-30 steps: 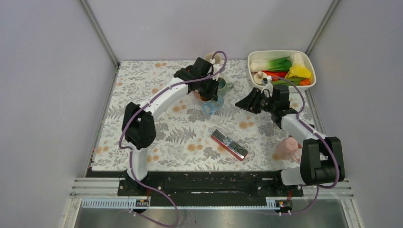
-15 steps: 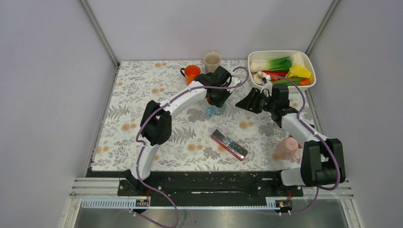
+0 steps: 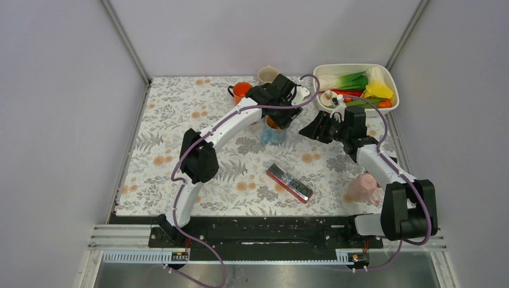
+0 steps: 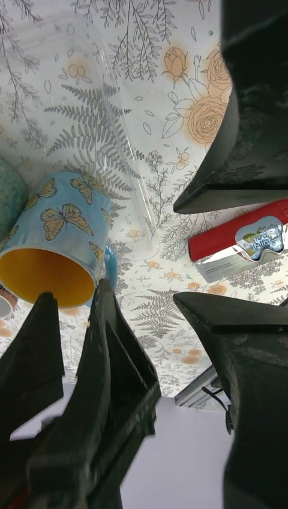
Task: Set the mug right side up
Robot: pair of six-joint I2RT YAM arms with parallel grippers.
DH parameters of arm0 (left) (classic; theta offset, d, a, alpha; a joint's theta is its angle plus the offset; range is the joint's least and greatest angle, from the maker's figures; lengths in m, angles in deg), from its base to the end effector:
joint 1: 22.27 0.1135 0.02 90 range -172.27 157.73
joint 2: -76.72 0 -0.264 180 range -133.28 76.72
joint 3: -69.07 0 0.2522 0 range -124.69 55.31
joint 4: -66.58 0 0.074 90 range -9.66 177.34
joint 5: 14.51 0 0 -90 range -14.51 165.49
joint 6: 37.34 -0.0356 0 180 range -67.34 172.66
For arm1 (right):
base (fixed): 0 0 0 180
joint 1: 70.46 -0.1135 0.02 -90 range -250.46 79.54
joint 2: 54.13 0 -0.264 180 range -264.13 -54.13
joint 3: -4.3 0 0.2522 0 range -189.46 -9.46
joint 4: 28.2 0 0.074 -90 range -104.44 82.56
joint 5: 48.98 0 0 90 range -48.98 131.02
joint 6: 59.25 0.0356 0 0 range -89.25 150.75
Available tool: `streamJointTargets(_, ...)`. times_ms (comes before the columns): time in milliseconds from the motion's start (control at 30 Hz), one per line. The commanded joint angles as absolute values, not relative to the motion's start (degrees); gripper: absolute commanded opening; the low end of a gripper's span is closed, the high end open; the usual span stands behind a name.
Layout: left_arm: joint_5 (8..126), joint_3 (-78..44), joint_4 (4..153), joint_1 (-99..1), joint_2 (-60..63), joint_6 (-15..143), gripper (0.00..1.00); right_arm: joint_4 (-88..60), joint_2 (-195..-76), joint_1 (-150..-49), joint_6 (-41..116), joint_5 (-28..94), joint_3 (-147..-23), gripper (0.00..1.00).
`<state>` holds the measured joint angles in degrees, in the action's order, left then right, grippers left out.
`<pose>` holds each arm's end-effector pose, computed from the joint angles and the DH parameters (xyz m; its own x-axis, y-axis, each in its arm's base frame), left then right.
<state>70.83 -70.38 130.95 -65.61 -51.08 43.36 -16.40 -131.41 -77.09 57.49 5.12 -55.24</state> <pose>0.3581 -0.3419 0.2859 -0.4548 0.6506 -0.6082 0.8039 0.5938 0.0341 0.2872 0.0544 0.2435 -0.7074 0.2847 -0.6469 -0.3157 0.6916 0.6496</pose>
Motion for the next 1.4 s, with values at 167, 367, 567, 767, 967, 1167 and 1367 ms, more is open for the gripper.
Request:
streamJointTargets(167, 62.8, -77.13, 136.31, -62.48, -43.27, 45.29, 0.67, -5.31, -127.53, -82.0, 55.18, 22.89, -60.9, 0.62)
streamJointTargets(367, 62.29, -64.19, 131.62, -53.73, -29.46, 44.99, 0.82, -0.17, -128.28, -101.9, 54.29, 49.48, -66.55, 0.99)
streamJointTargets(567, 65.86, -52.23, 128.62, -44.0, -18.5, 44.36, 0.85, -1.08, -137.86, -117.16, 56.52, 72.97, -74.01, 0.99)
streamJointTargets(767, 62.65, -45.87, 127.21, -37.16, -14.7, 46.5, 0.86, 2.05, -147.47, -120.36, 64.53, 84.94, -81.73, 0.99)
streamJointTargets(967, 59.34, -44.17, 126.45, -36.35, -13.27, 46.74, 0.86, 15.46, -157.26, -120.83, 76.42, 89.26, -92.7, 0.99)
streamJointTargets(1167, 56.92, -43.11, 125.86, -35.95, -12.72, 47.21, 0.86, 20.02, -161.88, -122.01, 78.91, 92.55, -98.18, 0.99)
streamJointTargets(1367, 55.5, -42.87, 125.86, -35.82, -12.25, 46.96, 0.86, 24.95, -167.11, -121.89, 79.41, 94.45, -102.3, 1.0)
